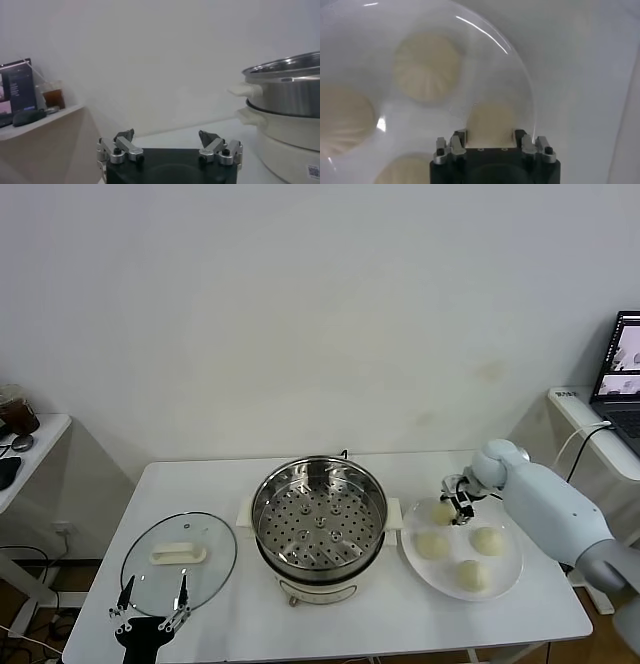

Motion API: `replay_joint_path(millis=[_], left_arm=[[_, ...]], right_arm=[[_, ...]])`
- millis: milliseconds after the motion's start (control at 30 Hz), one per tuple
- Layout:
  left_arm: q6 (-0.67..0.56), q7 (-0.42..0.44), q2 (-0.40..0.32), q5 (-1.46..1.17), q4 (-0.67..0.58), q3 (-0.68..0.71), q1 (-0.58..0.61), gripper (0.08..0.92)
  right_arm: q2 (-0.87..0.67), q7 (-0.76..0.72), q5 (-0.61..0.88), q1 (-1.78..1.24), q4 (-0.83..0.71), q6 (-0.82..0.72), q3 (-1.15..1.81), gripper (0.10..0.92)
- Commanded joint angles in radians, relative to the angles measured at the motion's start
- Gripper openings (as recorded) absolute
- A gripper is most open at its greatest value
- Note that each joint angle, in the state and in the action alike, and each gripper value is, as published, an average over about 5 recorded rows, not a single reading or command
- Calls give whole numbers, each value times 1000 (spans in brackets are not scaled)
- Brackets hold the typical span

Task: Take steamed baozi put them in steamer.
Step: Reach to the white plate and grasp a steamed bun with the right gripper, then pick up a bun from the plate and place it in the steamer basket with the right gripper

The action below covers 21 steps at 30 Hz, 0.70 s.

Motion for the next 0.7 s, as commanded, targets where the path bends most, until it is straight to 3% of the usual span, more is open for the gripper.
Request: replay_joint_path(millis=[33,333,500,700], left_arm=[[1,1,2,0,-2,2,-2,823],[7,4,11,-11,-5,7,-23,823],[5,3,18,-21,-1,3,-28,823],[4,3,24,-30,2,-9,-33,823]], right_arm=[[-42,-26,77,45,67,1,-19,577],[-77,-89,329,416,180,34,-242,584],[-9,-78,522,632,204,88,-417,585],[117,-62,648,739,256,147,-561,585]])
